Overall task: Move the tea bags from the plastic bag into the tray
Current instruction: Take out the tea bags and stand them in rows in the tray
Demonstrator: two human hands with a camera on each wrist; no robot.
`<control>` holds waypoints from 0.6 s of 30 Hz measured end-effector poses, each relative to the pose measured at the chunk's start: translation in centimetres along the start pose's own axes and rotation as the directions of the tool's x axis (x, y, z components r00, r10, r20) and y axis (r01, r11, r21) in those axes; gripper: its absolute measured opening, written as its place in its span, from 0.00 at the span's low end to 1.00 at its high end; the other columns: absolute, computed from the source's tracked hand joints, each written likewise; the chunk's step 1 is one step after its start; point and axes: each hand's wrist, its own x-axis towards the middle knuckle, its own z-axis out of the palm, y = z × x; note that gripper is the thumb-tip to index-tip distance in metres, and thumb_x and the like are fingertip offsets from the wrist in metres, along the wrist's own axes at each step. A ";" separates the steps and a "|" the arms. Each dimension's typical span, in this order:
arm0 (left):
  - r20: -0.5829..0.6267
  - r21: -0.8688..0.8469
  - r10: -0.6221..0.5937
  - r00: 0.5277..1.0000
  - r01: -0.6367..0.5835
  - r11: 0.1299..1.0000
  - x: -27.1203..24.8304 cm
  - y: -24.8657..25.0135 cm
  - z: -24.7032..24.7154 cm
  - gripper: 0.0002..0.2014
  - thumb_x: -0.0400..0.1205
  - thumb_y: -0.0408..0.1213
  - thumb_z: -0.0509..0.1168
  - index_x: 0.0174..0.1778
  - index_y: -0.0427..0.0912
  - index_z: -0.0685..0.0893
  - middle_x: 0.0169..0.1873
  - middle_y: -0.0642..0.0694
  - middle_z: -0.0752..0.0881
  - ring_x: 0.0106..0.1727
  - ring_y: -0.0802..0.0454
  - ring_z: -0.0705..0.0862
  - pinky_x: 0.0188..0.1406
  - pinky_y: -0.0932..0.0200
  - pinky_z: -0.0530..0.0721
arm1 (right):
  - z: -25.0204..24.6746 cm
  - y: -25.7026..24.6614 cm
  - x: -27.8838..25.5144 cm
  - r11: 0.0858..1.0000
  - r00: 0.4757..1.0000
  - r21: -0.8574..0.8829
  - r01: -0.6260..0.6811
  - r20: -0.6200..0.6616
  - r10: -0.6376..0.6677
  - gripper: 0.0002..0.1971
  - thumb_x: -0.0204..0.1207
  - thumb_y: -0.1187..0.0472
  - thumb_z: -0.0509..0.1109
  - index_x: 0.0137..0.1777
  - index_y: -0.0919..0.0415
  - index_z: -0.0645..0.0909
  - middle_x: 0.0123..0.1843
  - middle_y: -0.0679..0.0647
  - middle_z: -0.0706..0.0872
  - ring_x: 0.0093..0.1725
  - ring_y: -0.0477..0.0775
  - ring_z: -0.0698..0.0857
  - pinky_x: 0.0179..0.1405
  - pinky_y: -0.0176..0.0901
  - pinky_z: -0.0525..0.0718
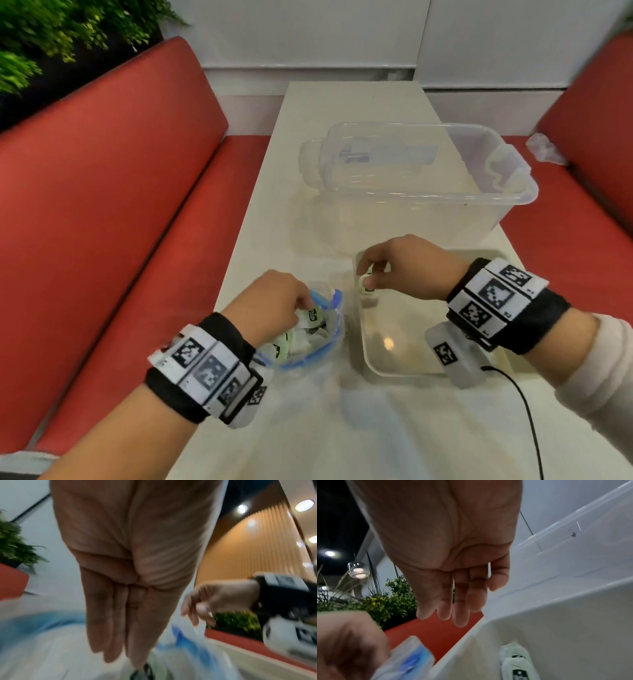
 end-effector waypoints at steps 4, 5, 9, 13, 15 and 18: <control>-0.073 0.058 -0.045 0.996 0.050 0.997 0.5 1.3 3.1 0.09 0.80 0.41 0.60 0.47 0.46 0.85 0.44 0.49 0.87 0.47 0.51 0.84 0.44 0.61 0.78 | 0.9 -1.7 -1.6 0.999 0.999 0.052 -0.001 -0.048 0.003 0.10 0.75 0.49 0.71 0.55 0.46 0.84 0.44 0.43 0.84 0.36 0.39 0.77 0.45 0.37 0.74; -0.097 0.047 -0.062 0.993 0.067 0.997 0.5 1.8 3.5 0.10 0.80 0.44 0.59 0.44 0.47 0.83 0.40 0.50 0.86 0.42 0.52 0.83 0.41 0.62 0.76 | 1.2 -2.0 -1.9 0.998 0.998 0.055 -0.004 -0.056 0.007 0.10 0.75 0.48 0.70 0.55 0.46 0.84 0.43 0.42 0.83 0.34 0.38 0.76 0.44 0.37 0.74; -0.248 0.034 -0.171 0.954 0.185 0.982 0.6 2.4 4.5 0.11 0.80 0.51 0.57 0.37 0.51 0.78 0.30 0.56 0.78 0.37 0.54 0.82 0.37 0.62 0.68 | 2.3 -2.7 -3.1 0.995 0.996 0.095 -0.044 -0.068 0.050 0.11 0.74 0.47 0.70 0.54 0.46 0.84 0.45 0.44 0.86 0.34 0.40 0.77 0.45 0.39 0.77; -0.247 0.093 -0.211 0.946 0.240 0.966 1.4 1.9 5.1 0.14 0.83 0.45 0.56 0.53 0.42 0.82 0.48 0.43 0.86 0.49 0.42 0.85 0.38 0.57 0.72 | 2.9 -3.1 -3.9 0.986 0.993 0.148 -0.074 -0.078 0.086 0.12 0.73 0.46 0.71 0.54 0.46 0.84 0.45 0.44 0.87 0.39 0.45 0.81 0.49 0.42 0.80; -0.240 0.067 -0.219 0.946 0.241 0.968 1.6 1.4 5.3 0.13 0.84 0.41 0.56 0.52 0.41 0.83 0.47 0.42 0.86 0.49 0.43 0.85 0.38 0.57 0.72 | 2.9 -3.2 -4.1 0.984 0.992 0.160 -0.084 -0.078 0.097 0.12 0.73 0.46 0.72 0.55 0.46 0.84 0.45 0.44 0.87 0.41 0.46 0.82 0.49 0.42 0.80; -0.191 -0.010 -0.222 0.956 0.224 0.974 1.3 0.5 5.0 0.13 0.84 0.36 0.55 0.48 0.41 0.86 0.44 0.44 0.88 0.46 0.48 0.84 0.38 0.61 0.71 | 3.0 -3.1 -4.2 0.983 0.992 0.162 -0.082 -0.082 0.097 0.12 0.72 0.46 0.73 0.55 0.46 0.84 0.45 0.44 0.87 0.38 0.44 0.81 0.49 0.42 0.80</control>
